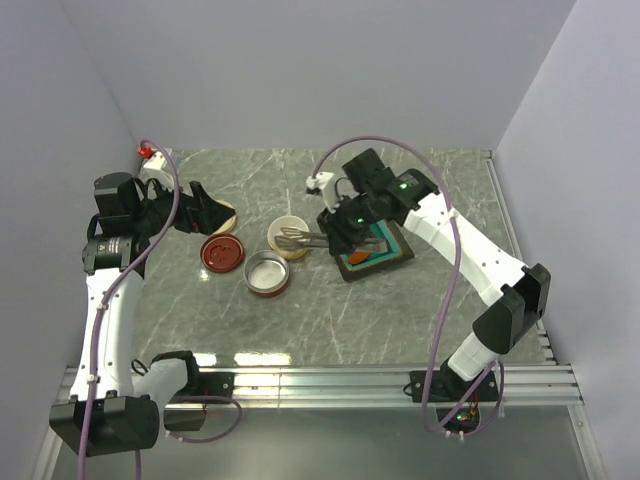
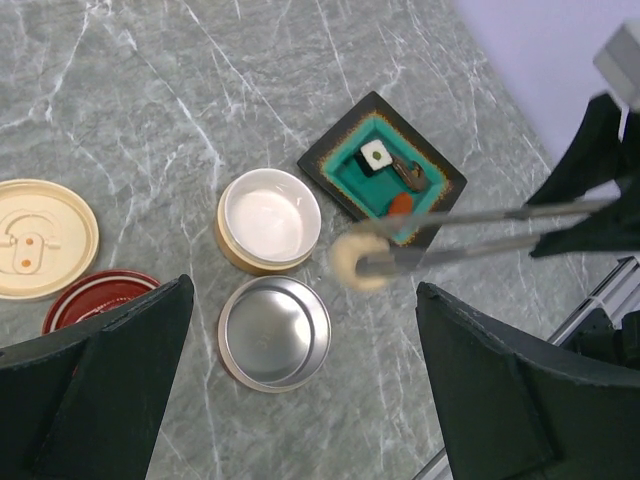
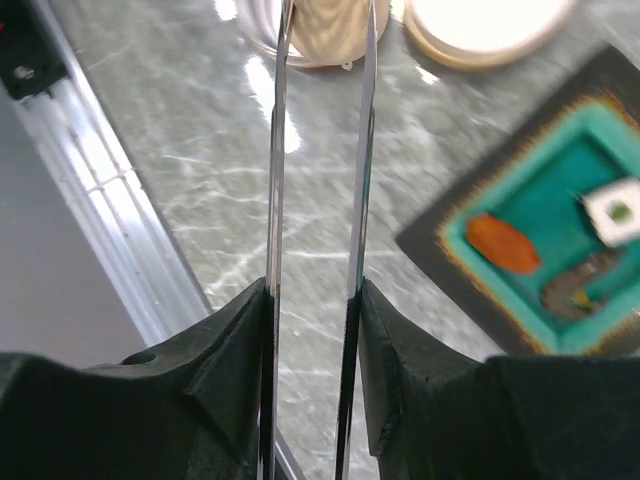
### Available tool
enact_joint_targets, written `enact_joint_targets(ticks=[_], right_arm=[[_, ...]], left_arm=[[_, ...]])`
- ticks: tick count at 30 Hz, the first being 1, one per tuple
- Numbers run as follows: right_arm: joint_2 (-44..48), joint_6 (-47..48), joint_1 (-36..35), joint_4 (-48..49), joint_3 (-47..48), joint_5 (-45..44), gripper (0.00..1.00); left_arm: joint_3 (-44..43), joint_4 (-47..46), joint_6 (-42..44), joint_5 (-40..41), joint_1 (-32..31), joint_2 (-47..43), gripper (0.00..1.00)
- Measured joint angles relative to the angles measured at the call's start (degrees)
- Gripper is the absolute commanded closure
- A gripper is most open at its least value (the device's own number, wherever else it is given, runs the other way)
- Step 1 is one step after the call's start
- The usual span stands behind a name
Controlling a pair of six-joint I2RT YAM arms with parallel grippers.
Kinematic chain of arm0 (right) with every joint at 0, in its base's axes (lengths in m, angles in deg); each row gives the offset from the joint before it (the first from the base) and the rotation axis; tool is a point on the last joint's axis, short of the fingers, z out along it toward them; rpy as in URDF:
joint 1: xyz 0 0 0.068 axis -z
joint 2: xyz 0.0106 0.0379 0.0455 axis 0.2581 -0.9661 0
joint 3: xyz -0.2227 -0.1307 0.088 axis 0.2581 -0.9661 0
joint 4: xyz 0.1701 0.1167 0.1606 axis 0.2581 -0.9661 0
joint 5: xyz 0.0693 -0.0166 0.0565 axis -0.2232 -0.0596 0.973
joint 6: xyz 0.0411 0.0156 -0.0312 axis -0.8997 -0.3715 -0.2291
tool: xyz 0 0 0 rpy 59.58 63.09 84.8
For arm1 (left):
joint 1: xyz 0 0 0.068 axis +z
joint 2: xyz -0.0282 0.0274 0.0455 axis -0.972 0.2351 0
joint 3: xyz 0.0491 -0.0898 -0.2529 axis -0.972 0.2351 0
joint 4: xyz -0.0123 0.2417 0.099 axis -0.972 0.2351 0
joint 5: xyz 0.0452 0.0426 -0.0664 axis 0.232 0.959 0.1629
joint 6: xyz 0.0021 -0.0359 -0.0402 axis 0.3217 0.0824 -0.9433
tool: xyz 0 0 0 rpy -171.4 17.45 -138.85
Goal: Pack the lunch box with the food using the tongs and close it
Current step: Place the food into the lunch box
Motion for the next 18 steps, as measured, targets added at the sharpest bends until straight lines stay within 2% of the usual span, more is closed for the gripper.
enact_joint_targets(ticks=[7, 18], right_arm=[[-2.43, -1.44, -7.37, 2.58, 0.0, -1.9, 0.55], [-9.42, -2.95, -10.47, 4.22, 1.18, -3.76, 0.55]], left_arm=[[0.0, -0.09, -1.62, -0.39, 0.66, 0.11, 0.01], [0.0, -1.09, -1.68, -0.39, 0.87, 0.09, 0.01]])
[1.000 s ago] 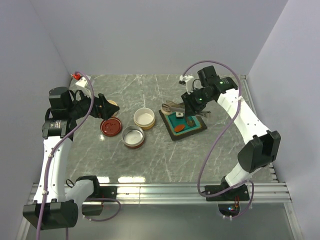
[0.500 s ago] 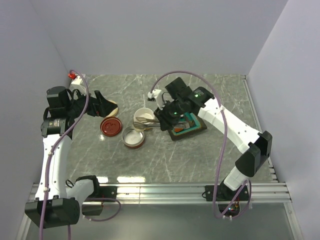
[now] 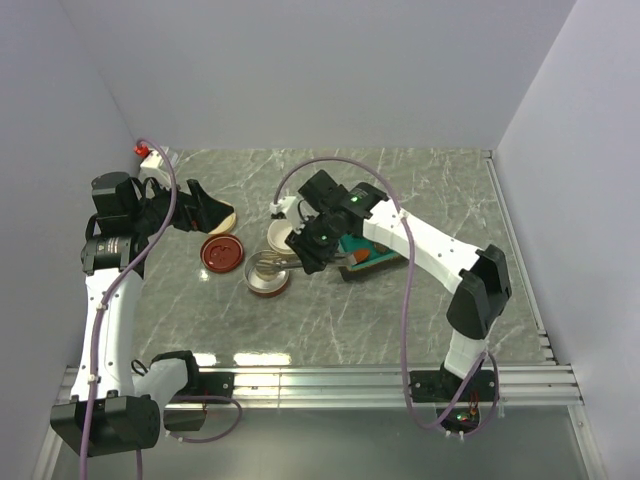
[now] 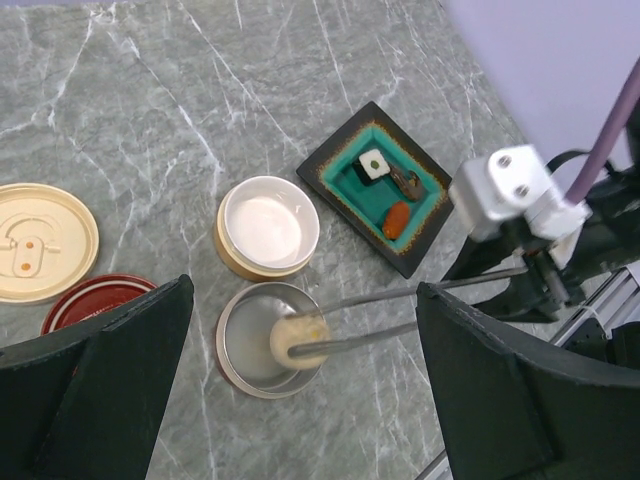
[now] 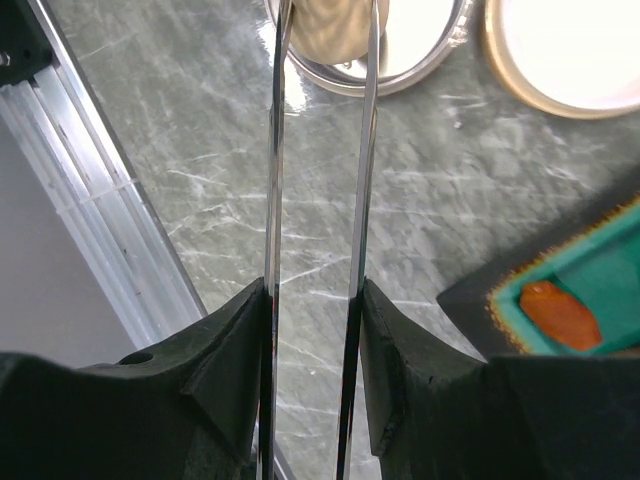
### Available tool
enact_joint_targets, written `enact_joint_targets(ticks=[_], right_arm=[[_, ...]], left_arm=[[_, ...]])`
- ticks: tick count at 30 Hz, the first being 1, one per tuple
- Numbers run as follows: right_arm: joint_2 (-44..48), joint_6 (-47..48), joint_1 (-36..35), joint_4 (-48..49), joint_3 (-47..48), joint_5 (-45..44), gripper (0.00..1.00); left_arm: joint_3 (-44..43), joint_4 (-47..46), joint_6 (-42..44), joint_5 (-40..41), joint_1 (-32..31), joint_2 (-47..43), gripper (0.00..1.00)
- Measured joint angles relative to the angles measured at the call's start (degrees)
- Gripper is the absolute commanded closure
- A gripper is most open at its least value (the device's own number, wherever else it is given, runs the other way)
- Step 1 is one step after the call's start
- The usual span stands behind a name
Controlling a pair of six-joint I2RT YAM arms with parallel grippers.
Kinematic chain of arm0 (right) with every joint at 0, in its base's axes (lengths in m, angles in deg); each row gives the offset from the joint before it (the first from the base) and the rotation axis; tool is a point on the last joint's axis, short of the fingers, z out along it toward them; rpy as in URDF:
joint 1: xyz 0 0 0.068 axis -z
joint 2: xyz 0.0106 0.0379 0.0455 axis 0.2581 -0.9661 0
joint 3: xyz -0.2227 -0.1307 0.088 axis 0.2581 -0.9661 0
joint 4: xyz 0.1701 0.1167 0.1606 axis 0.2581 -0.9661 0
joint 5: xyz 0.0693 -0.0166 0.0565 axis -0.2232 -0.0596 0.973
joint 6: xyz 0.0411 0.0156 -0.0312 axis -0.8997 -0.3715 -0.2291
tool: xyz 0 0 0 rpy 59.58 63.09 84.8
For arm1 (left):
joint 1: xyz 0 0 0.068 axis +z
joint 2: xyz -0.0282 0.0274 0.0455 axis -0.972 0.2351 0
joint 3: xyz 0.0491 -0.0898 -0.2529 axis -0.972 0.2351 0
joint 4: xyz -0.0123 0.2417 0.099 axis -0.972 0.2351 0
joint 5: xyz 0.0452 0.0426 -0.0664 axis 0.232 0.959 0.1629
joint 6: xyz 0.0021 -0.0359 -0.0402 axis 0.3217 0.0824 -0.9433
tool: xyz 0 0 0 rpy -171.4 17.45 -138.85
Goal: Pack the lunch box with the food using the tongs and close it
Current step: Place the food into the lunch box
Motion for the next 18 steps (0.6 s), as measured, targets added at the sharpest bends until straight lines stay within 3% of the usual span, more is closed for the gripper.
enact_joint_targets(ticks=[13, 18], right_arm=[[-5.75, -0.66, -1.46, 2.49, 0.17, -0.2, 0.54], [-6.71, -0.85, -1.46, 2.84, 0.96, 0.13, 0.49]], left_arm=[[0.0, -0.17, 0.22, 0.17, 0.04, -0.24, 0.01], [0.0, -0.2, 0.22, 0.17, 0.04, -0.24, 0.01]])
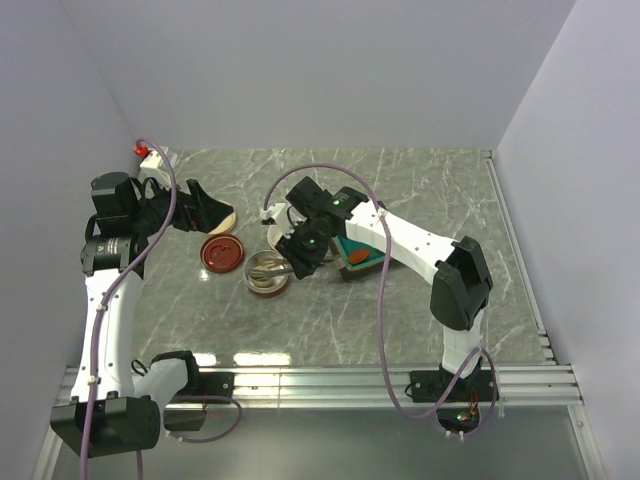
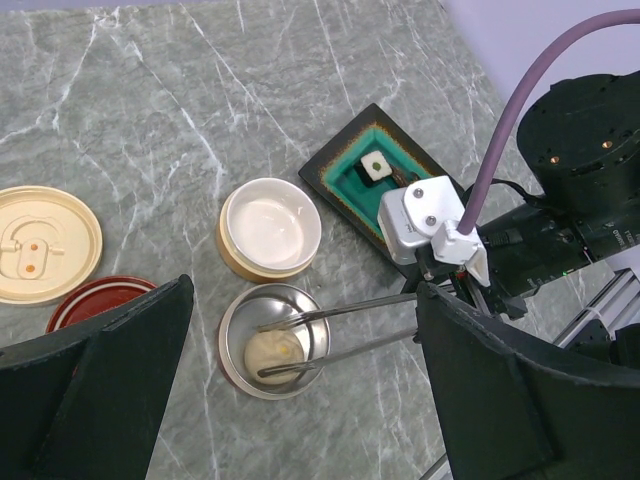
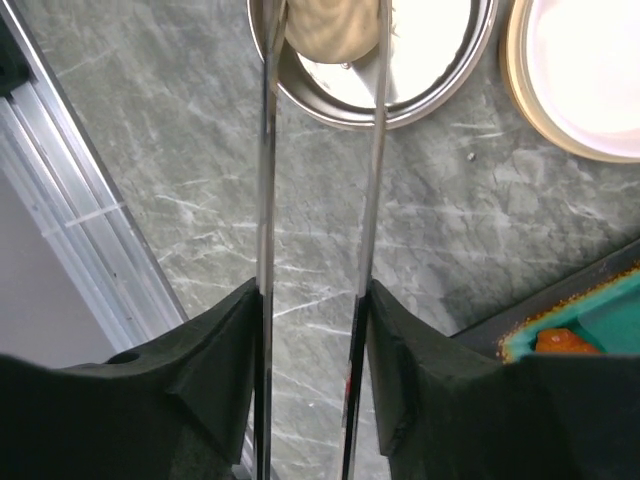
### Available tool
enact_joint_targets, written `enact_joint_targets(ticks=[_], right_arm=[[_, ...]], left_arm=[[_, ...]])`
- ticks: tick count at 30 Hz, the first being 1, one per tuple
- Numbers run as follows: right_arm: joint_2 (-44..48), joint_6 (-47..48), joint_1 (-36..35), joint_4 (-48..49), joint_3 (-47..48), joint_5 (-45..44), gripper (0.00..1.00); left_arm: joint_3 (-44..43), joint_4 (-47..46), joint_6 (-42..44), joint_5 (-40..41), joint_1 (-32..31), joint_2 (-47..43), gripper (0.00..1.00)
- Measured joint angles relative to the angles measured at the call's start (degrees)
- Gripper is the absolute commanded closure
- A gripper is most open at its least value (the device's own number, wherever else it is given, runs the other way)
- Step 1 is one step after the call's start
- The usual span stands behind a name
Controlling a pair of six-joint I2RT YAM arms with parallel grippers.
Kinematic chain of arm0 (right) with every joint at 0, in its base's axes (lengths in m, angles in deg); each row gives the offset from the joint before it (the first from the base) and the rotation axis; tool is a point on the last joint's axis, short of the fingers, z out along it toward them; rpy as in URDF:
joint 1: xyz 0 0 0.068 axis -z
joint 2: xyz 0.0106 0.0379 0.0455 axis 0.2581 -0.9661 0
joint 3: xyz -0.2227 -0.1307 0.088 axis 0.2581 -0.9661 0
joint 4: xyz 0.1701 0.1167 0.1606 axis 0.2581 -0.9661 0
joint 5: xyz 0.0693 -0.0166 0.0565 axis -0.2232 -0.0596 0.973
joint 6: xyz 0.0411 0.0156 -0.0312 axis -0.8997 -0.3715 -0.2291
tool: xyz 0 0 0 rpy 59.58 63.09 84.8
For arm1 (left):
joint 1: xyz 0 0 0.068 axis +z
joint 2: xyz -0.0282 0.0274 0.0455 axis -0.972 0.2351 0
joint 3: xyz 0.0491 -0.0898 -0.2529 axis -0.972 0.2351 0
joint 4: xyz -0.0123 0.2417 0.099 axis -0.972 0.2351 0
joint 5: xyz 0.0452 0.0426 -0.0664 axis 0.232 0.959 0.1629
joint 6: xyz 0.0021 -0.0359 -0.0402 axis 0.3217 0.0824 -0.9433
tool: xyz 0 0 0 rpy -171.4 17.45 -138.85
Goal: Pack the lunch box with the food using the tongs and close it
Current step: Place the food into the lunch box
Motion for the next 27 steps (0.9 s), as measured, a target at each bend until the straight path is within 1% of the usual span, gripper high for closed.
enact_joint_targets(ticks=[3, 13, 20, 27], right_arm=[[-0.22, -0.04, 0.0, 0.0, 0.2, 0.44, 0.46], [-0.98, -0.24, 0.0, -0.15, 0.85, 1.64, 0.43], [-1.97, -0.28, 0.02, -0.55, 0.85, 1.66, 0.38], [-1.97, -0.28, 0.02, -0.57, 0.85, 1.57, 0.39]], left_arm=[[0.0, 0.0, 0.02, 0.02, 0.0, 0.02, 0.01], [0.0, 0.02, 0.46, 0.04, 0.0, 0.02, 0.01], [0.0, 0.04, 0.52, 0.04, 0.0, 0.04, 0.01], [0.0, 0.02, 0.5, 0.04, 0.0, 0.04, 0.01]])
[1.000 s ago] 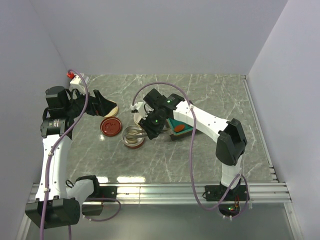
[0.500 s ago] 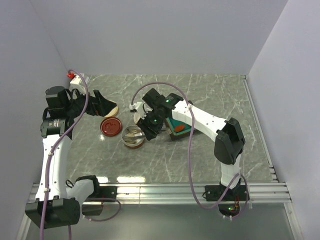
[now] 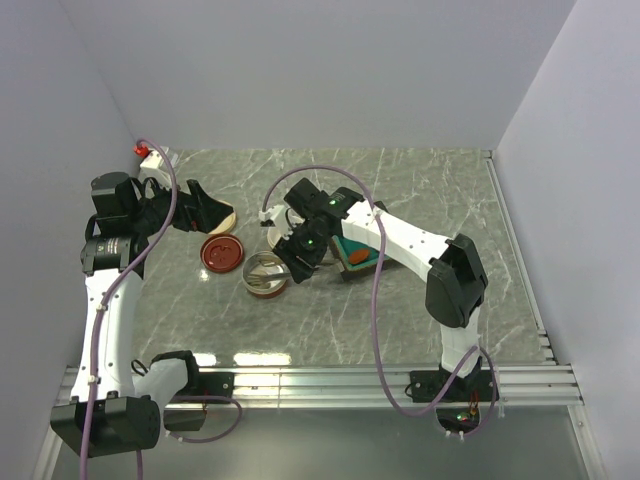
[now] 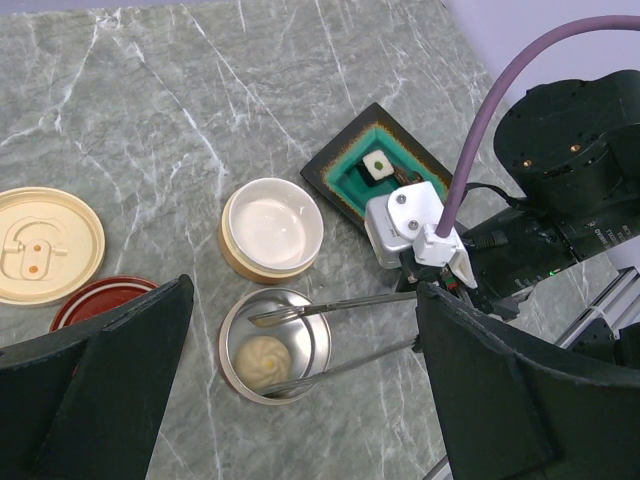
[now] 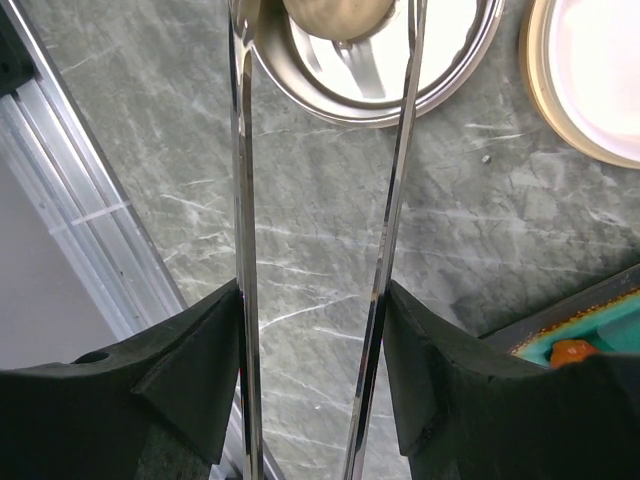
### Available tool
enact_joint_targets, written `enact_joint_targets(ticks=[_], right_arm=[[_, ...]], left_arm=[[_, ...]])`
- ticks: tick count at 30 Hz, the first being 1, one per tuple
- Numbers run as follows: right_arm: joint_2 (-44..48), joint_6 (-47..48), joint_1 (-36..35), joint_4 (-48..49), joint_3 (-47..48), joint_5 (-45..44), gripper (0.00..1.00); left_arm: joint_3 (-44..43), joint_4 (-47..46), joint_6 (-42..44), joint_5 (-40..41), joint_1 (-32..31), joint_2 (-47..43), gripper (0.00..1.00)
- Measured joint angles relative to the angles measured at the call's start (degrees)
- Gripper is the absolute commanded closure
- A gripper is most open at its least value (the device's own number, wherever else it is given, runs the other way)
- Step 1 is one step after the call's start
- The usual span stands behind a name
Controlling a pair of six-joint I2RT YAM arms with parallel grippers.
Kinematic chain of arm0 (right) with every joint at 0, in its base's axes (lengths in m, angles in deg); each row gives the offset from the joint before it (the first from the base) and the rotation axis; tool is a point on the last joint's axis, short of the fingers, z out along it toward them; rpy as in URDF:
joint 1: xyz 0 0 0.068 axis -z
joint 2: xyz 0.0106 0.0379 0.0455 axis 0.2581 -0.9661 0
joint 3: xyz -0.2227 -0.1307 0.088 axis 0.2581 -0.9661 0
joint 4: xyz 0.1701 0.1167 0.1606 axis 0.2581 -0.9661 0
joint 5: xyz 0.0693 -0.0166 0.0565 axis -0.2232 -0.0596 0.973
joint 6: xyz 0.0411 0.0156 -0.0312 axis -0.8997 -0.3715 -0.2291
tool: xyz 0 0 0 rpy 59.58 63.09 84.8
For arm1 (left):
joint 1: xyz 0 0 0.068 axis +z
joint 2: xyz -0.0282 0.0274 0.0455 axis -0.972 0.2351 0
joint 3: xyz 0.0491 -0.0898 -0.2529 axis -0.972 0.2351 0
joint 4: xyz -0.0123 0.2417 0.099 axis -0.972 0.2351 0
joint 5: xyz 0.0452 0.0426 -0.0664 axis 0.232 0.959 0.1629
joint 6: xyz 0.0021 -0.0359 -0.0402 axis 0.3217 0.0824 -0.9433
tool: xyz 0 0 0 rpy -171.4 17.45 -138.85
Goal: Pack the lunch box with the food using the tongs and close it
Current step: Place the food into the lunch box, then pick up the food using the clamp
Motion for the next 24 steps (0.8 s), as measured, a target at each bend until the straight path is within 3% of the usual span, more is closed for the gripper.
enact_joint_targets(ticks=[8, 17, 24], right_arm=[[0.68, -0.17, 0.96, -0.81, 2.05, -0.81, 0.43], [7.98, 0.76, 5.66, -2.23, 3.72, -2.54, 0.45], [15.65, 4.52, 16.13, -5.68, 1.09, -5.75, 0.46]], left_arm=[[0.0, 0.02, 0.0, 0.0, 0.0, 0.0, 0.01], [0.0, 0.04, 0.0, -0.02, 0.0, 0.0, 0.01], [0.0, 0.39, 0.42, -0.02, 0.0, 0.0, 0.01]])
